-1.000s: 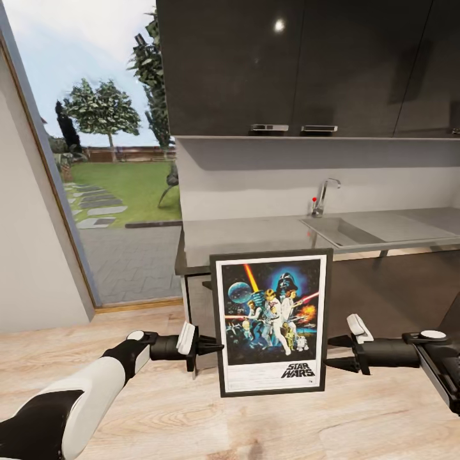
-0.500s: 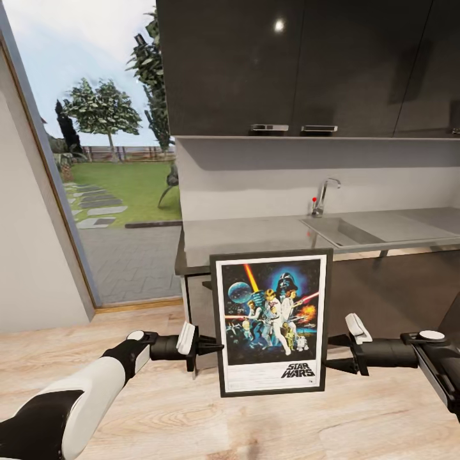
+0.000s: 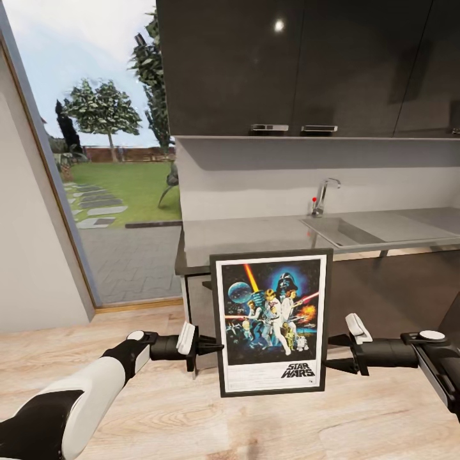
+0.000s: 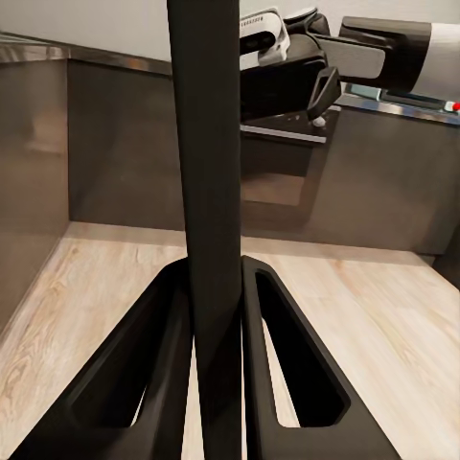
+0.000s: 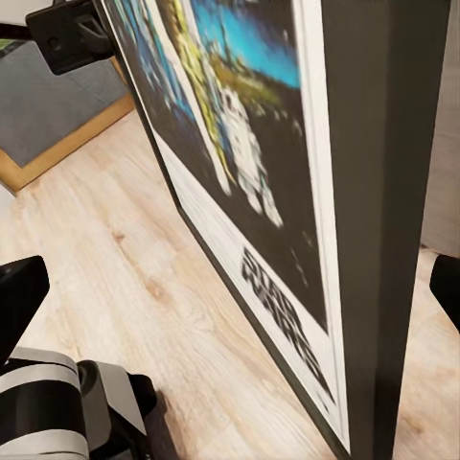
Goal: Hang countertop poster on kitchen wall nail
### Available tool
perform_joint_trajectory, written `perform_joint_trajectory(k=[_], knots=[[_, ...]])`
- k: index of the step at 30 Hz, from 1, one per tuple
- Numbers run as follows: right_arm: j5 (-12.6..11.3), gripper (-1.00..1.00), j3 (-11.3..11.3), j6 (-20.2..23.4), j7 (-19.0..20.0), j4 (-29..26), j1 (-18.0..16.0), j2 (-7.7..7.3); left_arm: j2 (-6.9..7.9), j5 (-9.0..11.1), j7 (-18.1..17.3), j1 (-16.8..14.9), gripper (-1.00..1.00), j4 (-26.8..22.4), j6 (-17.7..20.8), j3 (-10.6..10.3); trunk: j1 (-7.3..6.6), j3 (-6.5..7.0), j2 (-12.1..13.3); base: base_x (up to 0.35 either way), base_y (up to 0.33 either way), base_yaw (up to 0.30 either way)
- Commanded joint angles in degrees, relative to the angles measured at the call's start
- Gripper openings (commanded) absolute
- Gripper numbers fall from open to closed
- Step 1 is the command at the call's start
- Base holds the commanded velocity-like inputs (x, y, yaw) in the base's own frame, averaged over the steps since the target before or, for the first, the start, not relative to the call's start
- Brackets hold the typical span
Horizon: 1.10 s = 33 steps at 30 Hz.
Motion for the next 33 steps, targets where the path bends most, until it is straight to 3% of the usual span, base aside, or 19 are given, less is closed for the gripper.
perform_joint_trajectory(k=[1, 33], knots=[[-0.2, 1.0, 0.0, 0.6, 0.2, 0.0, 0.0, -0.02, -0.01, -0.3, -0.2, 0.0, -1.0, 0.0, -0.6, 0.5, 0.0, -0.06, 0.0, 0.0, 0.0, 0.0], [-0.1, 1.0, 0.0, -1.7, 0.2, 2.0, 0.0, -0.06, 0.05, -0.1, -0.2, 0.0, -1.0, -0.9, -0.4, 0.0, 0.0, -0.06, 0.0, 0.0, 0.0, 0.0]])
